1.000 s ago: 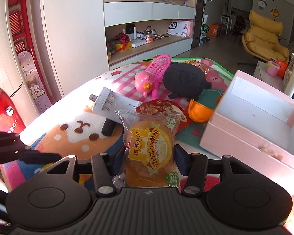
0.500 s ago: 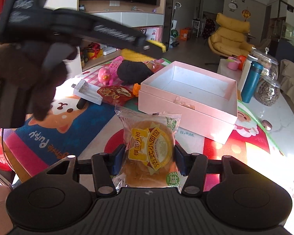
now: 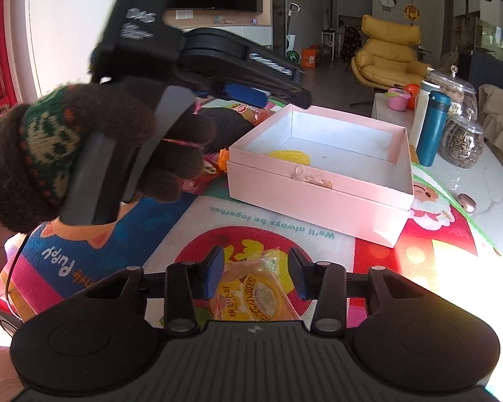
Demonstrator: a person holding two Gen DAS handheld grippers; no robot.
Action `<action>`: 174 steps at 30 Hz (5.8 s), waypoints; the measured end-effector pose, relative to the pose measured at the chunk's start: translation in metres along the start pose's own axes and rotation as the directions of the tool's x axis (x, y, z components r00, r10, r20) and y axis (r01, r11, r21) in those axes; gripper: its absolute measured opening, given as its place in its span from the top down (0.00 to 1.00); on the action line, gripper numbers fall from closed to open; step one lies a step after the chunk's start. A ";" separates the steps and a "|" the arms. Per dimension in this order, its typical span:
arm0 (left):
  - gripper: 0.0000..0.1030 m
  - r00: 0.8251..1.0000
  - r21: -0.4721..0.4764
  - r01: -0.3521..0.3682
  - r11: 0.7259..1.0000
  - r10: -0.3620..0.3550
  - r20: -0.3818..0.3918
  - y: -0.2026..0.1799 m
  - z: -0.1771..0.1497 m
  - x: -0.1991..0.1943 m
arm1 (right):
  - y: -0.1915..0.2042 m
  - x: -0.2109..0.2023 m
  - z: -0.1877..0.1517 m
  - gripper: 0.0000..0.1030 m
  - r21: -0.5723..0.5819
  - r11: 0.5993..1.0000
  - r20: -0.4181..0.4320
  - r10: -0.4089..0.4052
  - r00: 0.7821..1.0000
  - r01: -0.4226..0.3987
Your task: Organize objects
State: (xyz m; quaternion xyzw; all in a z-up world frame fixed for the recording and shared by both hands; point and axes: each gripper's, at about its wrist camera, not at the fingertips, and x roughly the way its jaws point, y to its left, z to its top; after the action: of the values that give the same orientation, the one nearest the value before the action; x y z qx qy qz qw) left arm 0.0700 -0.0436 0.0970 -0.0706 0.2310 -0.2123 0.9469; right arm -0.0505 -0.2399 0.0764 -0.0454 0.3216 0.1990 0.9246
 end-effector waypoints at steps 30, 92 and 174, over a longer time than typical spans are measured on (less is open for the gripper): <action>0.44 0.980 0.037 -0.128 0.991 0.132 -0.150 0.038 -0.112 -0.104 | -0.023 0.060 0.127 0.07 -0.099 0.952 0.111 -0.278 0.954 0.289; 0.49 0.924 0.207 -0.207 0.956 0.261 -0.279 0.060 -0.110 -0.102 | 0.068 0.106 0.005 0.00 -0.148 0.980 -0.132 0.110 0.985 -0.130; 0.49 0.976 0.128 -0.163 0.978 0.179 -0.124 0.006 -0.059 -0.124 | 0.033 0.011 -0.012 0.27 -0.124 0.991 -0.098 0.028 0.995 -0.041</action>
State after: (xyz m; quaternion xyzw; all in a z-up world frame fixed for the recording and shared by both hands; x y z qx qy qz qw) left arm -0.0550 0.0141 0.0945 0.0195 0.2867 -0.1475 0.9464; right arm -0.0623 -0.2085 0.0614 -0.1074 0.3533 0.2324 0.8998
